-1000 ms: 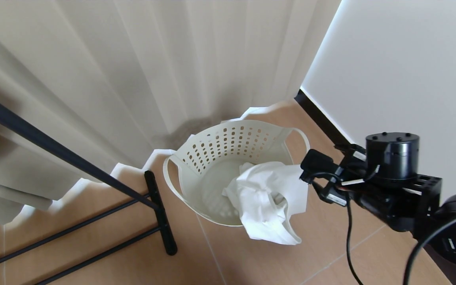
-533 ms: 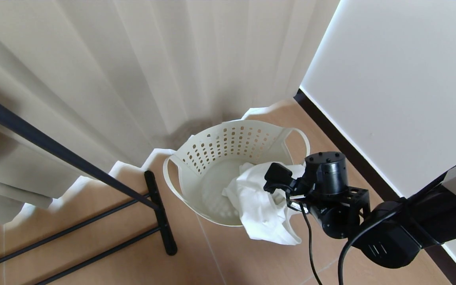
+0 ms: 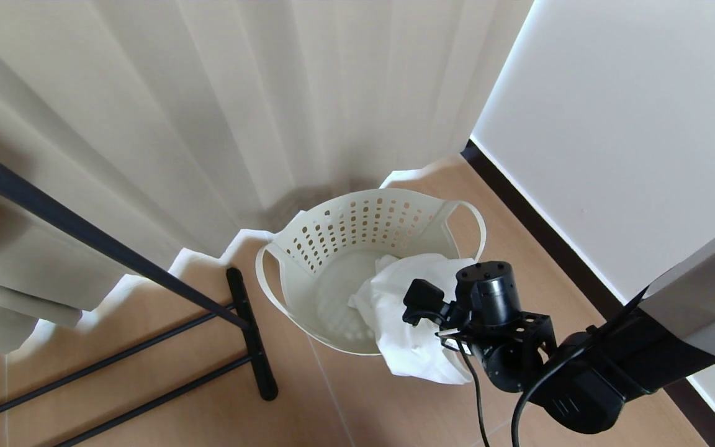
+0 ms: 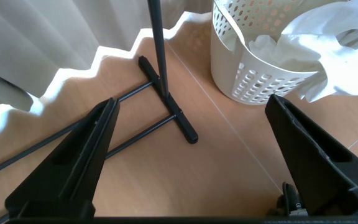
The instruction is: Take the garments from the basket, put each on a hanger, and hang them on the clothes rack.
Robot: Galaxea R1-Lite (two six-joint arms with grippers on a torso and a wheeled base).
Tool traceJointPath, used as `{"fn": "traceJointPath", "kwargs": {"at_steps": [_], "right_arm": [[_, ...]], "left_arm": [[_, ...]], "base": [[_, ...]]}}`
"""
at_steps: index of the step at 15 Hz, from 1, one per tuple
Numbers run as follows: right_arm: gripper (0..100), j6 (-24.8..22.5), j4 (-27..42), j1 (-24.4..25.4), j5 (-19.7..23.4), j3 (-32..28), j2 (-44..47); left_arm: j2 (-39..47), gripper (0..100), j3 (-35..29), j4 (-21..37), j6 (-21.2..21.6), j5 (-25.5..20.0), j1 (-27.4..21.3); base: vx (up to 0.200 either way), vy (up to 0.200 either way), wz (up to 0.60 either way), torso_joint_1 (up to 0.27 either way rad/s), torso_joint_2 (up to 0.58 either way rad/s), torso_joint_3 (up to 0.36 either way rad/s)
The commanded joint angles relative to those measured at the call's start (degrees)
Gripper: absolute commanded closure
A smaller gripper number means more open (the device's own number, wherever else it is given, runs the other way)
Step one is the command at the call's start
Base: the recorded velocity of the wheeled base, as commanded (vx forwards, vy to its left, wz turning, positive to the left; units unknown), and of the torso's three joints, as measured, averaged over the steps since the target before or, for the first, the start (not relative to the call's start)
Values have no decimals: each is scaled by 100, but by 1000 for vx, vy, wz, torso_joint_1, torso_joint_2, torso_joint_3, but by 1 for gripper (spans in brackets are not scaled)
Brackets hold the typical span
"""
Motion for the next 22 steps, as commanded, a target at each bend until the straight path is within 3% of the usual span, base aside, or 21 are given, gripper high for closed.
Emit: {"fn": "traceJointPath", "kwargs": {"at_steps": [1, 12, 18, 22], "right_arm": [[0, 50, -2, 18, -1, -17, 220], [0, -196, -11, -185, -783, -914, 765], [0, -671, -925, -273, -985, -1195, 1134], [0, -741, -969, -281, -1038, -1345, 1222]], "left_arm": [[8, 0, 0, -1, -1, -1, 0], [8, 0, 0, -1, -1, -1, 0], [8, 0, 0, -1, -1, -1, 0], [8, 0, 0, -1, -1, -1, 0]], "base": [[0, 0, 0, 0, 0, 0], [0, 0, 0, 0, 0, 0], [0, 0, 0, 0, 0, 0], [0, 0, 0, 0, 0, 0]]}}
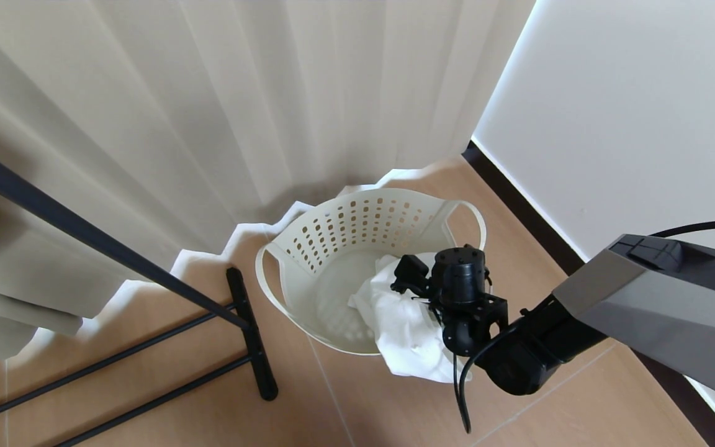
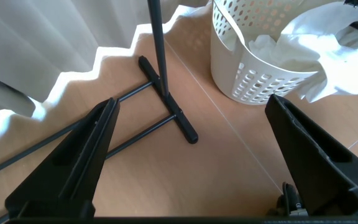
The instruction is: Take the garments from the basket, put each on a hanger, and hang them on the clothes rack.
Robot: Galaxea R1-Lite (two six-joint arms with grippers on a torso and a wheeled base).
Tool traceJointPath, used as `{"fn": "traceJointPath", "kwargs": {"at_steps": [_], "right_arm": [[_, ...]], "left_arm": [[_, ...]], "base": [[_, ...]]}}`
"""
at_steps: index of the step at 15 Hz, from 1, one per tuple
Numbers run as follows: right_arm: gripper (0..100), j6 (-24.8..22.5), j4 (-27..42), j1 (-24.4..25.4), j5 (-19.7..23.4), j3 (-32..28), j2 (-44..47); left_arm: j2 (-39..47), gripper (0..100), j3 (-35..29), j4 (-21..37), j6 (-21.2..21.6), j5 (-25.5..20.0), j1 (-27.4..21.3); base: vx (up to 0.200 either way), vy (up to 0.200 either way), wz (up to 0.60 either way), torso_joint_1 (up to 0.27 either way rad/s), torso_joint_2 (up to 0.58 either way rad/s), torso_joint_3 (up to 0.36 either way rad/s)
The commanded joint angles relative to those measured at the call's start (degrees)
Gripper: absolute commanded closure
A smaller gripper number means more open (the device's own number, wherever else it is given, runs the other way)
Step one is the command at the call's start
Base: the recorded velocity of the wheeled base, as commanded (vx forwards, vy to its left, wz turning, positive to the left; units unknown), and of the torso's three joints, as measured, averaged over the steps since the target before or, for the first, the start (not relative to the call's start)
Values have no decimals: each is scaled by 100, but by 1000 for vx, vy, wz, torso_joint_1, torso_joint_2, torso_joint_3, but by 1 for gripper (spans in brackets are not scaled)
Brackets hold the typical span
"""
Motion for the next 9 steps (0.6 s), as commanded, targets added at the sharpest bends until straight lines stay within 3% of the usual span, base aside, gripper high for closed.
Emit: {"fn": "traceJointPath", "kwargs": {"at_steps": [1, 9], "right_arm": [[0, -2, -11, 0, -12, -102, 86], [0, -2, -1470, 27, -12, -102, 77]], "left_arm": [[8, 0, 0, 2, -1, 0, 0], [8, 0, 0, 2, -1, 0, 0]], "base": [[0, 0, 0, 0, 0, 0], [0, 0, 0, 0, 0, 0]]}}
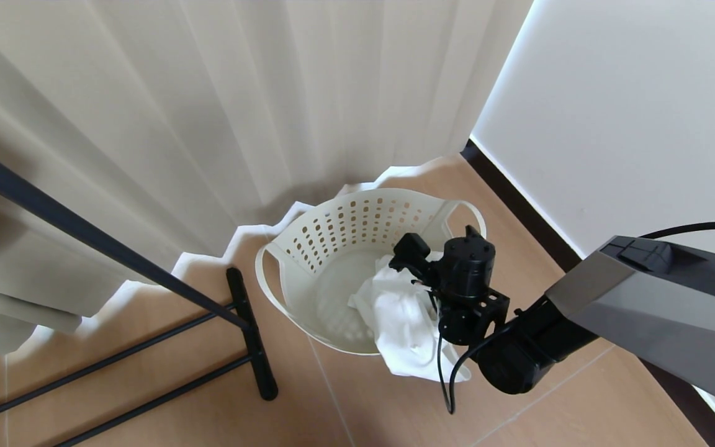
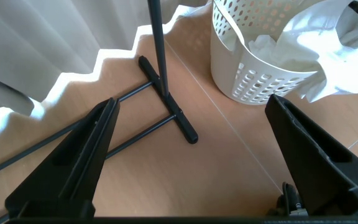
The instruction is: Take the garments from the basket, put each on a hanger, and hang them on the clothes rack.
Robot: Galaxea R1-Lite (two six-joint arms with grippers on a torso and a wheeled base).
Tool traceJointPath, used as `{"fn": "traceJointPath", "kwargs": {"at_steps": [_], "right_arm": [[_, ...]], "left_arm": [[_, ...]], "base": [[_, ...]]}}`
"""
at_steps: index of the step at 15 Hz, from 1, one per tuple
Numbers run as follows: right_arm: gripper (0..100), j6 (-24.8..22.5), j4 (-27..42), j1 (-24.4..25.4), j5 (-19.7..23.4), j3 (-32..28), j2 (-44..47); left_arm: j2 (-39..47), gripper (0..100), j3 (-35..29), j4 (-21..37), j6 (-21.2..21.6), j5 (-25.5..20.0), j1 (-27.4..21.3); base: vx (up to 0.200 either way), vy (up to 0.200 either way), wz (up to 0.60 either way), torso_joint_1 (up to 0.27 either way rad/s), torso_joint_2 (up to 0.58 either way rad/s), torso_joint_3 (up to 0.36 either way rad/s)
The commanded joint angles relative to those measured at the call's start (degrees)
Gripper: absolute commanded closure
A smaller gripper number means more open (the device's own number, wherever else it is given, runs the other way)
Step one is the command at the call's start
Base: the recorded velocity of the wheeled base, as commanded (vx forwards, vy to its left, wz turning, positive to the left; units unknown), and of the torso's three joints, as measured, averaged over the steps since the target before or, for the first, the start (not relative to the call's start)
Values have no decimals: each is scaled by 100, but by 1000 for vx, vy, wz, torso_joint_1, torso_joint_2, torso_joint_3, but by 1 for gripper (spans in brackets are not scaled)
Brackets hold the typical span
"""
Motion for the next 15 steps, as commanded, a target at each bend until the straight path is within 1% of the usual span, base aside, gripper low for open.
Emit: {"fn": "traceJointPath", "kwargs": {"at_steps": [1, 5, 7, 10, 13, 15], "right_arm": [[0, 0, -253, 2, -1, 19, -8], [0, 0, -754, 11, -1, 10, -16], [0, 0, -1167, 29, -1, 19, -25], [0, 18, -1562, 29, -1, -34, -34], [0, 44, -1870, 90, 8, -7, -25], [0, 53, -1931, 125, 8, -16, -34]], "left_arm": [[8, 0, 0, -1, -1, 0, 0], [8, 0, 0, -1, -1, 0, 0], [8, 0, 0, -1, -1, 0, 0], [8, 0, 0, -1, -1, 0, 0], [8, 0, 0, -1, -1, 0, 0], [8, 0, 0, -1, -1, 0, 0]], "base": [[0, 0, 0, 0, 0, 0], [0, 0, 0, 0, 0, 0], [0, 0, 0, 0, 0, 0], [0, 0, 0, 0, 0, 0], [0, 0, 0, 0, 0, 0], [0, 0, 0, 0, 0, 0]]}}
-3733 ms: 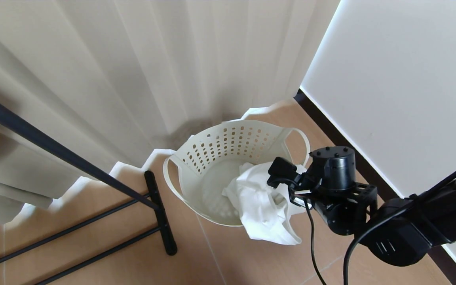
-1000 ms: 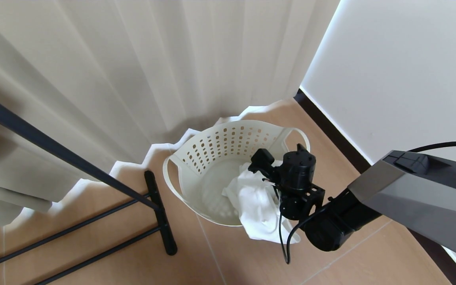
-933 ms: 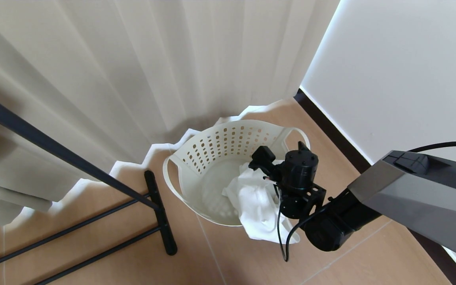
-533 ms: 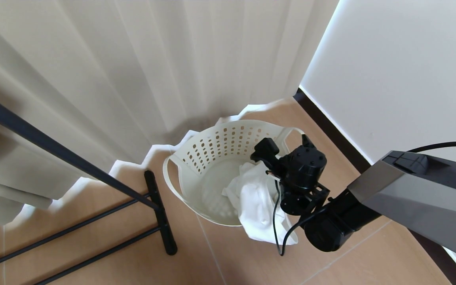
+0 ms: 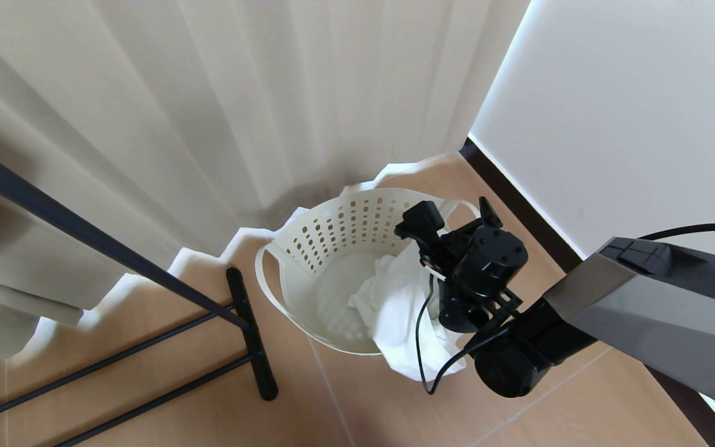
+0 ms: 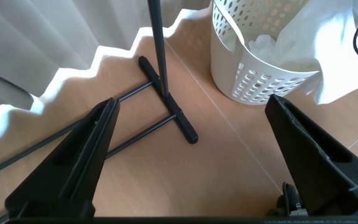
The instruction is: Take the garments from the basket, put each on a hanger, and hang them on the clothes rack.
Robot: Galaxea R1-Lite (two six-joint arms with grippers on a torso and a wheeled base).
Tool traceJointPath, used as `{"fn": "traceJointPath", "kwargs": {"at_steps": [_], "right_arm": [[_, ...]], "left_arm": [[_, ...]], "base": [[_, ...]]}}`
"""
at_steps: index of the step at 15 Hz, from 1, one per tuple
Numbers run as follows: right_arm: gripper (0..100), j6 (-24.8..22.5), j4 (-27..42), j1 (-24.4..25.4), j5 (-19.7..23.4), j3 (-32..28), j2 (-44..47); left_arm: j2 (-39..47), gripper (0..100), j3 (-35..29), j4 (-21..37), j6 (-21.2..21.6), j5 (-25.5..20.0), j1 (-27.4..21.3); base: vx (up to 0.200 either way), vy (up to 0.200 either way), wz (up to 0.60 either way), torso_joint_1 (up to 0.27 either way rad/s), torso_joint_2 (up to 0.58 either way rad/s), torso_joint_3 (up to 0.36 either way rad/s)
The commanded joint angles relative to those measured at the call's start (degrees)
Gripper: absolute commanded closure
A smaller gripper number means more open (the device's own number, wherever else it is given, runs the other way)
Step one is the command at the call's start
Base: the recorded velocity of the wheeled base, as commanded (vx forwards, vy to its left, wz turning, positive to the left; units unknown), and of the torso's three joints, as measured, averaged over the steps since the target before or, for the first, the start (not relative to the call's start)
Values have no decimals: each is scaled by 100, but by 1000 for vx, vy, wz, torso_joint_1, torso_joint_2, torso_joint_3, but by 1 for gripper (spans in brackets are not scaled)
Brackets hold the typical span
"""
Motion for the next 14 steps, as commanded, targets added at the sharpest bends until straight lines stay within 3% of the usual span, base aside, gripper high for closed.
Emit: {"fn": "traceJointPath", "kwargs": {"at_steps": [1, 5, 6, 14], "right_arm": [[0, 11, -98, 26, 0, -14, -21], [0, 37, -353, 52, -9, 39, -65], [100, 46, -353, 52, -9, 74, -126], [100, 186, -291, 201, -9, 549, -944]], "left_arm": [[8, 0, 0, 2, -1, -1, -2], [8, 0, 0, 2, -1, -1, -2], [8, 0, 0, 2, -1, -1, -2], [8, 0, 0, 2, -1, -1, -2]], "base": [[0, 0, 0, 0, 0, 0], [0, 0, 0, 0, 0, 0], [0, 0, 0, 0, 0, 0], [0, 0, 0, 0, 0, 0]]}}
